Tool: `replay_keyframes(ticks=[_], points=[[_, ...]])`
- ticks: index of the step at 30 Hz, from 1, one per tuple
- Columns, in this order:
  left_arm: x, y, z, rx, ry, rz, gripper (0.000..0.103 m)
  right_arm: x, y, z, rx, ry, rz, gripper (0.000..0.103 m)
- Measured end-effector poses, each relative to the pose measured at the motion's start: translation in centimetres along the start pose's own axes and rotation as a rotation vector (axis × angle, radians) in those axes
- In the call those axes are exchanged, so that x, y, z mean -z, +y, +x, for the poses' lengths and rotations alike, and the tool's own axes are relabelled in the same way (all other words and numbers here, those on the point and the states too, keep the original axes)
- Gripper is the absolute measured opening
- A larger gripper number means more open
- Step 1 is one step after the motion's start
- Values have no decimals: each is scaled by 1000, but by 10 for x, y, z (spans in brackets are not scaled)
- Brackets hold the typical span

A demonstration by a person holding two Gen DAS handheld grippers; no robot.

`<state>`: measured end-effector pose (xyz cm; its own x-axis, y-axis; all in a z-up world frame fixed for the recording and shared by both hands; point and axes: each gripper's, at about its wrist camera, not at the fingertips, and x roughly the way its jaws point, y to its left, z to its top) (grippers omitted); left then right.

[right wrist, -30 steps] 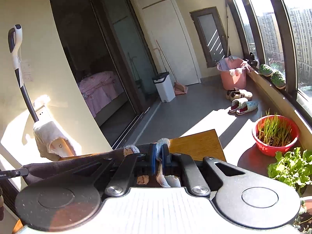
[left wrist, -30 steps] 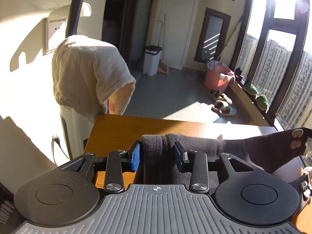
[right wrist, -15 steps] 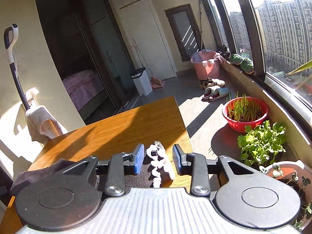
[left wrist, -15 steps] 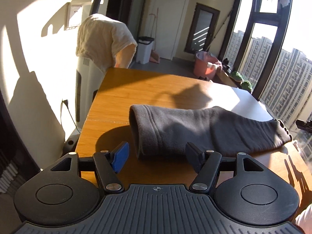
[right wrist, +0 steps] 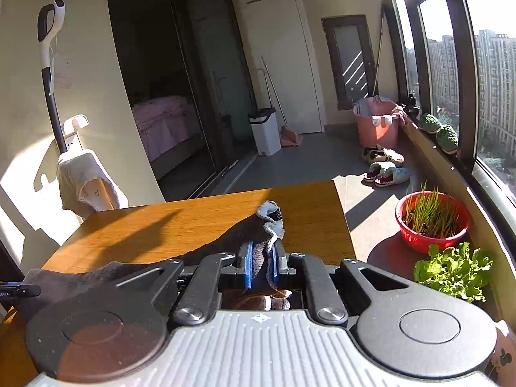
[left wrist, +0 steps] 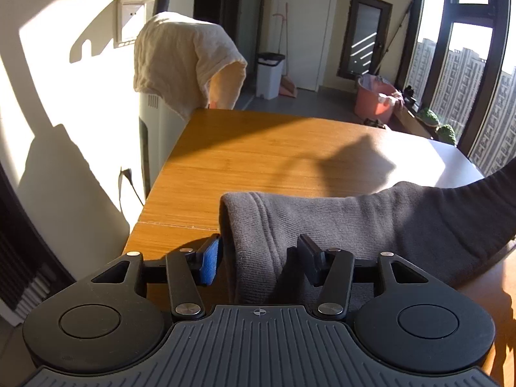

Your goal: Fold clothes

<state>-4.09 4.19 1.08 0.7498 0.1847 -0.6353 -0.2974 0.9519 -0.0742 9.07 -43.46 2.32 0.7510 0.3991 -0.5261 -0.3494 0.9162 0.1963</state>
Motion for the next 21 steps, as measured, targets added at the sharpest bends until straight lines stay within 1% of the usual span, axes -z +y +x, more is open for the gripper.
replay_keyframes(ticks=[2, 4, 5, 6, 7, 9, 10, 11, 12, 13, 15, 16, 17, 18, 19, 20, 21], points=[[-3, 7, 0, -13, -1, -32, 57, 21, -11, 12, 112, 59, 7, 12], [-5, 10, -8, -2, -17, -63, 57, 33, -24, 13, 139, 65, 71, 13], [-5, 10, -15, 12, -33, -77, 57, 35, -27, 9, 138, 55, 99, 14], [-7, 6, -24, 49, -48, -92, 59, 36, -27, 5, 136, 45, 111, 14], [-7, 0, -31, 90, -56, -97, 60, 35, -24, -2, 130, 16, 112, 16], [-7, -13, -41, 168, -65, -99, 73, 32, -13, -18, 104, -50, 78, 21], [-5, -26, -45, 228, -59, -88, 77, 30, -6, -24, 81, -76, 59, 25], [-3, -36, -45, 271, -45, -74, 84, 29, 1, -27, 53, -87, 47, 30], [2, -46, -42, 296, -24, -56, 88, 28, 6, -28, 25, -87, 42, 33], [6, -55, -38, 320, -2, -38, 89, 29, 12, -26, -4, -79, 44, 37], [14, -63, -21, 302, 55, -27, 90, 32, 19, -17, -41, -36, 63, 41], [18, -66, -12, 293, 83, -22, 90, 34, 23, -10, -49, 0, 86, 42], [20, -62, -5, 307, 74, -45, 92, 38, 26, -6, -43, 8, 101, 45], [19, -57, -3, 323, 64, -58, 93, 41, 30, -4, -35, 9, 113, 45], [16, -51, 2, 334, 73, -83, 93, 43, 35, -4, -37, 9, 114, 47], [13, -41, 3, 331, 79, -115, 93, 45, 40, -6, -42, 8, 114, 48], [10, -36, 5, 318, 79, -125, 93, 47, 44, -7, -62, 10, 128, 48]])
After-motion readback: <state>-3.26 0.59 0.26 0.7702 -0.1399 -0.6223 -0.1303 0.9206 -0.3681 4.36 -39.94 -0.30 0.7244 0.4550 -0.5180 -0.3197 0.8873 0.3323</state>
